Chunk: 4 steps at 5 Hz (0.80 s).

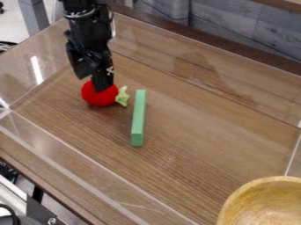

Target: Move the red fruit to the right

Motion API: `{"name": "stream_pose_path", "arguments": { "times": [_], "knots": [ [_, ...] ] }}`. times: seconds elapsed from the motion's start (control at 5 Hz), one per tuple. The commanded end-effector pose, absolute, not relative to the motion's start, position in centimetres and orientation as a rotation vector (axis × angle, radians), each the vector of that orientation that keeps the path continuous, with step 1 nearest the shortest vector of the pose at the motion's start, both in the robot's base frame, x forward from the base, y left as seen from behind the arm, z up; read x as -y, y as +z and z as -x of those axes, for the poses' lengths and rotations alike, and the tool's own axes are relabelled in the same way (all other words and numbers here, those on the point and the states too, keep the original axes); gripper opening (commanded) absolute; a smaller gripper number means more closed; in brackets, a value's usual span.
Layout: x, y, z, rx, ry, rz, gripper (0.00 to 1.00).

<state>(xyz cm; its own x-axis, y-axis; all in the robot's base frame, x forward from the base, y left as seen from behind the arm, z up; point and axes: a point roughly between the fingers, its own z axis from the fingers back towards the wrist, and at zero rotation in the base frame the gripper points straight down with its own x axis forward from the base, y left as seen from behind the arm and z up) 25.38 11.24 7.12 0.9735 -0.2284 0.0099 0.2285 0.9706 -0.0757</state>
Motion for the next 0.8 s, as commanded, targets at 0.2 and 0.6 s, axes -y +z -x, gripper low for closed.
{"name": "stream_pose_path", "arguments": {
  "times": [0.2, 0.6],
  "knots": [
    [-12.71, 6.89, -24.63, 0.035, -0.283, 0.085, 1.0],
    [-13.16, 6.5, -24.45, 0.052, -0.225, 0.099, 1.0]
  ]
}}
